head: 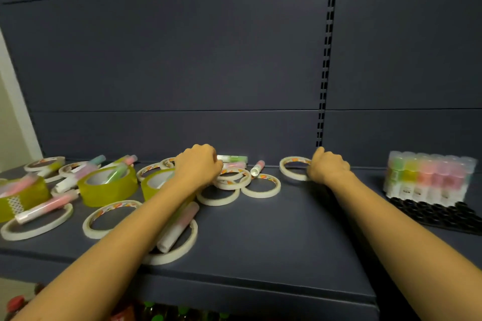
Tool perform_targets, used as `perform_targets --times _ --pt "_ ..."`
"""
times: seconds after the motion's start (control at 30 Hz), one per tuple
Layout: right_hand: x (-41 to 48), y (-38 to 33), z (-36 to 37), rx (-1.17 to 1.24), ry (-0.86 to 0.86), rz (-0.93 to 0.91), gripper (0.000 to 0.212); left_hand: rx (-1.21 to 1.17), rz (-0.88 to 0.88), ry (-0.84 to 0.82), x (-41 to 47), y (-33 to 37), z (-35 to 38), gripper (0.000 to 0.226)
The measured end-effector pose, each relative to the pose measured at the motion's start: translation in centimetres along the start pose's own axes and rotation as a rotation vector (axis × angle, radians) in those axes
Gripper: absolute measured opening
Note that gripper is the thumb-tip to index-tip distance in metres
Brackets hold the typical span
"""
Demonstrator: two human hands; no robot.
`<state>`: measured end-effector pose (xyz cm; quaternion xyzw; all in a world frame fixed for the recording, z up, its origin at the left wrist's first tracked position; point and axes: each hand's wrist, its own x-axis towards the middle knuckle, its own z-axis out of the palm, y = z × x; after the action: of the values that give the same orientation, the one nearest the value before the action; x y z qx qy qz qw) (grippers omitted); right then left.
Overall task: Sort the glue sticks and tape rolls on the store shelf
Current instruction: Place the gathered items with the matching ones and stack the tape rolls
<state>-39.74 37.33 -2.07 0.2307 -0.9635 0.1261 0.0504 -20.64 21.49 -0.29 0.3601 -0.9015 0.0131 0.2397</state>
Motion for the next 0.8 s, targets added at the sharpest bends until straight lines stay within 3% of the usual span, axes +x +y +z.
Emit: perform_targets --times 0.2,0.37,0.7,0.8 --pt "-2.5 0.2 -1.7 0.033 0.15 -0.055 0.035 0.378 0.072 -0.299 2.8 0.6 2.3 0.034" --pt "-4.6 0.9 -1.8 0.035 0.189 -0.053 0.03 0.436 0.084 -0.342 3.6 0.8 4.0 0.033" --pt "-7.3 3.9 -2.3 0.061 0.279 -0.042 0.03 0.433 0.185 -0.107 3.4 1.0 0.9 0.021" --pt "-8.2 5.9 -3.0 0.065 0.3 -0.058 0.029 0.371 0.187 -0.081 2.7 2.1 -1.2 0.035"
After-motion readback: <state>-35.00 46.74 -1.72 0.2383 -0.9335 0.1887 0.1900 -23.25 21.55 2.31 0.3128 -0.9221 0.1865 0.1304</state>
